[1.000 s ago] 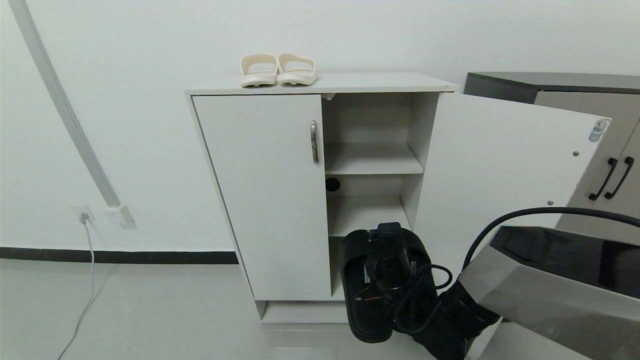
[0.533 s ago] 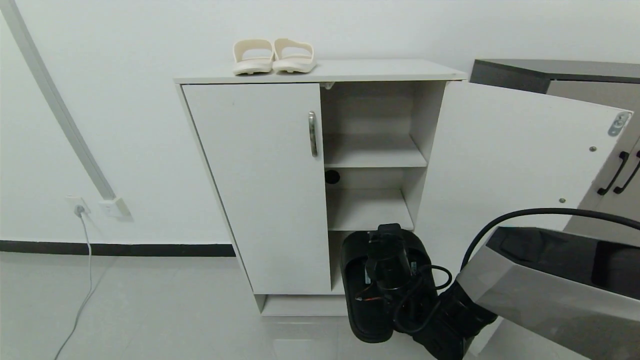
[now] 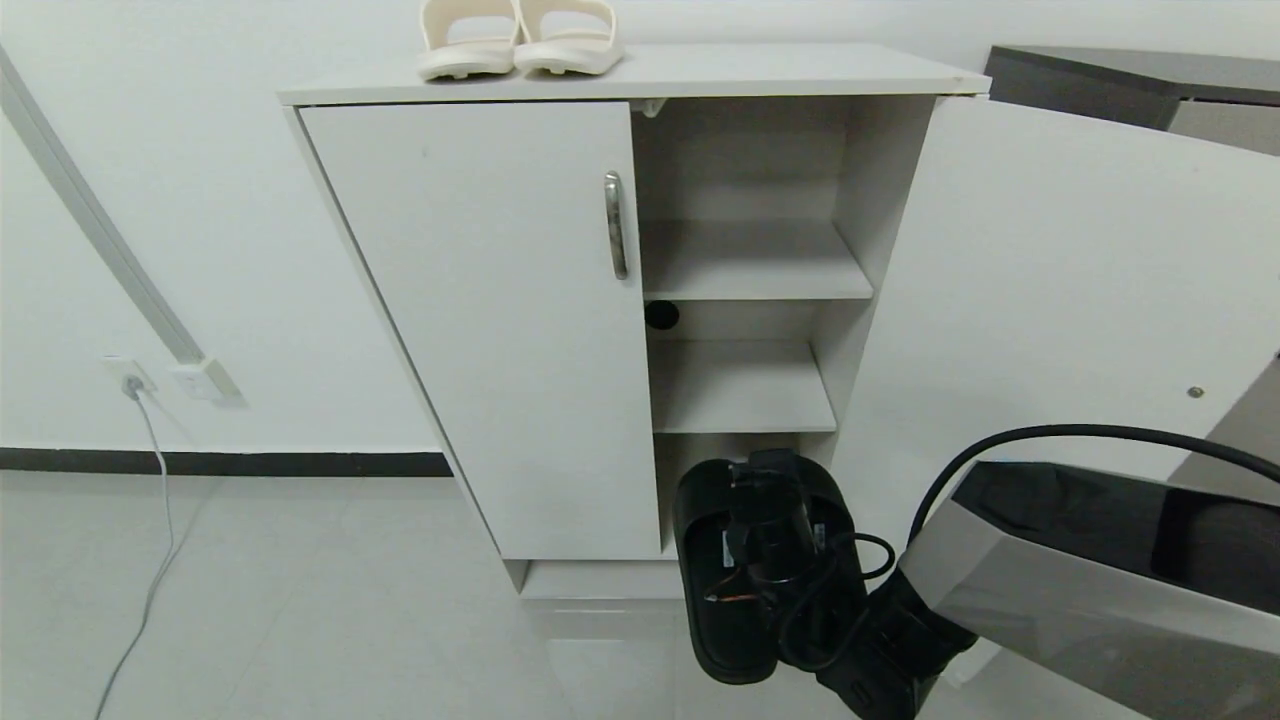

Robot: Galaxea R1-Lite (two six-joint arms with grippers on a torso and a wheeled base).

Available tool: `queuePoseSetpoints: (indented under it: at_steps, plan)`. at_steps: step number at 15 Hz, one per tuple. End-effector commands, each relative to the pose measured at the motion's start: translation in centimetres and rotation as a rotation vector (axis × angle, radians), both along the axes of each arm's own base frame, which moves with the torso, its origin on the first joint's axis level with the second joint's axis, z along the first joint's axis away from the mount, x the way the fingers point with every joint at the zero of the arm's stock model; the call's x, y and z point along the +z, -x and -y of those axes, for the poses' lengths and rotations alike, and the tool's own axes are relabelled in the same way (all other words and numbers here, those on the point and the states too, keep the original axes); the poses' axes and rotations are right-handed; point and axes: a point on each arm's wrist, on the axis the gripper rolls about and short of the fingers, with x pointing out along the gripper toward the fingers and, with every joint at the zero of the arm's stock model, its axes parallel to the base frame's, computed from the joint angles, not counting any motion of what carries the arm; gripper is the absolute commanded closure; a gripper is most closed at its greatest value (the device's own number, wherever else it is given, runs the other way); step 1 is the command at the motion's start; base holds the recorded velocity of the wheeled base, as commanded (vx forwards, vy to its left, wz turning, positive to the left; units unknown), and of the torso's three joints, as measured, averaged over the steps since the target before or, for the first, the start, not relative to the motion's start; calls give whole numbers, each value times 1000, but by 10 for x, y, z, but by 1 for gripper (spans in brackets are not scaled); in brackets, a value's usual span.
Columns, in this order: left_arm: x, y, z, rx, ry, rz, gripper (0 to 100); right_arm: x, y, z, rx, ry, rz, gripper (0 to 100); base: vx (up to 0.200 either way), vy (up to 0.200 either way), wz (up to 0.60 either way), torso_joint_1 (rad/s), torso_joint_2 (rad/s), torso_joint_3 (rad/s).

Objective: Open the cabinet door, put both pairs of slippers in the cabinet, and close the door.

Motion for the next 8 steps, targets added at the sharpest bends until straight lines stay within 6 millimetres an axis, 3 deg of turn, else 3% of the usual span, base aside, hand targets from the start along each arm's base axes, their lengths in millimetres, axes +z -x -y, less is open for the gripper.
queuePoseSetpoints:
  at_steps: [1, 4, 8]
  plan:
    - [0, 0, 0, 0, 0, -2, 100, -4, -2, -1, -2, 2, -2, 100, 0, 0, 0, 2, 2, -207]
    - [0, 0, 0, 0, 0, 0, 100, -7, -5, -1, -8, -4, 5, 100, 0, 0, 0, 7, 1, -155]
    - [0, 0, 0, 0, 0, -2, 100, -11, -14, 0, -6, 10, 121, 100, 0, 0, 0, 1, 2, -14]
